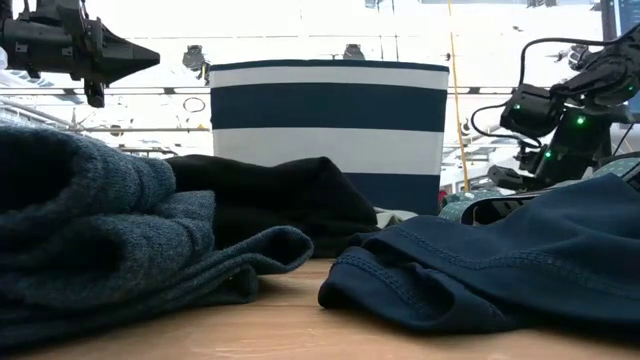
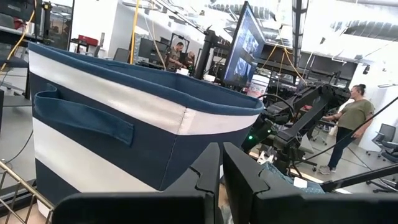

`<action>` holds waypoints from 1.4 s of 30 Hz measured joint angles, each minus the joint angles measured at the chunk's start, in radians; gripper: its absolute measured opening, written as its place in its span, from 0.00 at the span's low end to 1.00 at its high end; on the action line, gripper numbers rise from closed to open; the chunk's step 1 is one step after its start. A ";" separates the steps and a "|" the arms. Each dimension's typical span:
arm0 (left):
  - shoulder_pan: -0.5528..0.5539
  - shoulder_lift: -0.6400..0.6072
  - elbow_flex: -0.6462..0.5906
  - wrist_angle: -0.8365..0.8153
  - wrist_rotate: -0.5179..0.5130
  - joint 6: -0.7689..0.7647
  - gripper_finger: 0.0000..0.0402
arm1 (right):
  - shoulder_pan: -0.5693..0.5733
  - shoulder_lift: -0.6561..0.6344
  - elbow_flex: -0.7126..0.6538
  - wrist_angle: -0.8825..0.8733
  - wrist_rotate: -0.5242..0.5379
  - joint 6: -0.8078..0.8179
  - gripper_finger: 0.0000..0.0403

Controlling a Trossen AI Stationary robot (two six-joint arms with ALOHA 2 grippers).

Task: Pick & Place Cloths
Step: Put the black sock into the transparent container

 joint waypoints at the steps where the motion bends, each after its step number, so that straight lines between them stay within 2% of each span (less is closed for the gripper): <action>1: 0.000 0.000 0.000 0.000 0.000 0.000 0.05 | 0.000 -0.006 -0.002 0.007 -0.001 0.006 0.14; 3: 0.000 0.000 0.000 0.000 0.000 0.000 0.05 | 0.000 -0.023 -0.004 0.030 -0.007 0.005 0.06; 5: 0.000 0.000 0.000 0.000 0.000 0.000 0.05 | 0.000 -0.046 -0.006 0.057 -0.014 0.007 0.03; 11: 0.000 0.000 0.000 0.005 0.000 0.001 0.05 | 0.003 -0.147 0.005 0.088 -0.046 0.055 0.02; 17: 0.000 0.000 0.000 0.053 0.000 0.007 0.05 | 0.012 -0.279 0.058 0.087 -0.026 0.065 0.01; 24: 0.000 0.000 -0.001 0.133 0.000 0.006 0.05 | 0.012 -0.399 0.174 0.087 0.048 0.017 0.01; 32: 0.000 0.000 -0.001 0.237 0.000 -0.011 0.05 | 0.012 -0.462 0.337 0.124 0.067 -0.075 0.01; 36: 0.000 0.000 -0.001 0.290 -0.001 -0.046 0.05 | 0.012 -0.480 0.388 0.288 -0.063 -0.120 0.01; 42: 0.000 0.000 -0.001 0.320 -0.002 -0.116 0.05 | 0.012 -0.486 0.400 0.678 -0.410 -0.063 0.01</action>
